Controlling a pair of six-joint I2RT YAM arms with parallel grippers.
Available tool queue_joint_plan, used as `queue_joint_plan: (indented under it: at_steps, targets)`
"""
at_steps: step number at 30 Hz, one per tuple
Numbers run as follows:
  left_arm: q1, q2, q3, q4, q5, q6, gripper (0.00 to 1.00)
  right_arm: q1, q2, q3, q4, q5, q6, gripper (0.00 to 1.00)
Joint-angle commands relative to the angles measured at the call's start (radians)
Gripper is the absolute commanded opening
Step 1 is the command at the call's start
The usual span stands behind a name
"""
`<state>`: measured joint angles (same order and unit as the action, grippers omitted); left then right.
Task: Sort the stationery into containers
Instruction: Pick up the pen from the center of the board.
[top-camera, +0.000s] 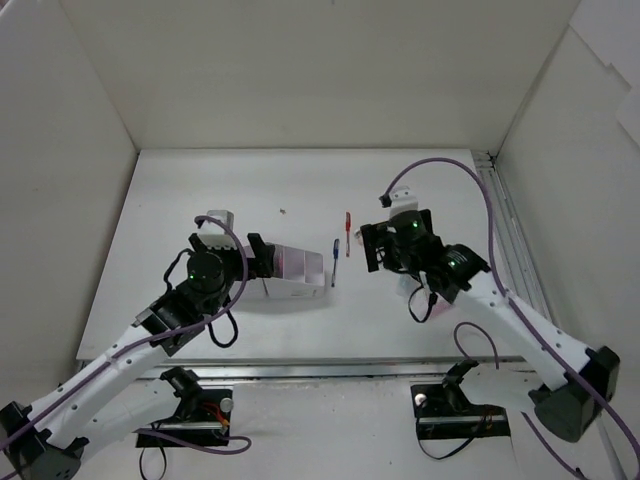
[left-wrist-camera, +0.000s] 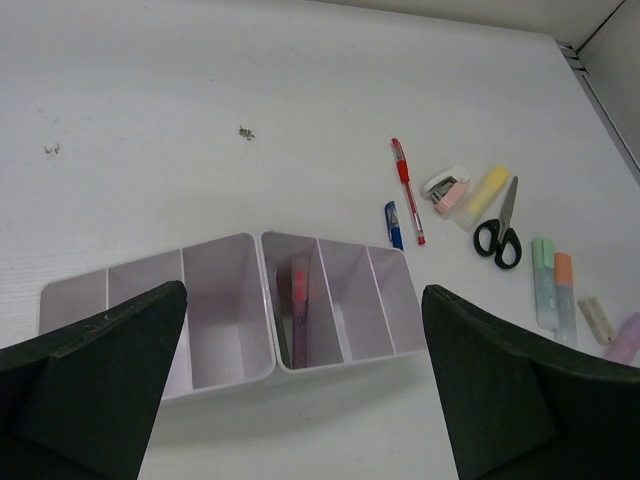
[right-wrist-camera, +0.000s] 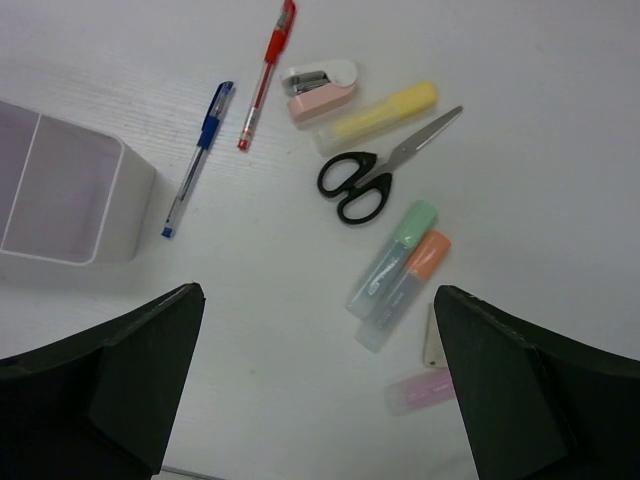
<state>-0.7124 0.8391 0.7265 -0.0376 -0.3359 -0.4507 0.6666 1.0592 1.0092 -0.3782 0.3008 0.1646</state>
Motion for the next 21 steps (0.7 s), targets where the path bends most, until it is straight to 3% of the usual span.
queue_joint_plan:
  at_steps: [1,9,21]
  targets:
    - [-0.002,-0.081,0.042,-0.146,0.021,-0.08,0.99,-0.006,0.135,0.09,0.056,-0.086,0.127,0.98]
    - [-0.002,-0.225,-0.042,-0.311,-0.008,-0.175,0.99,-0.035,0.399,0.18,0.055,-0.023,0.254,0.98]
    - [-0.002,-0.209,-0.064,-0.317,-0.041,-0.143,0.99,-0.258,0.436,0.06,0.055,-0.134,0.348,0.98]
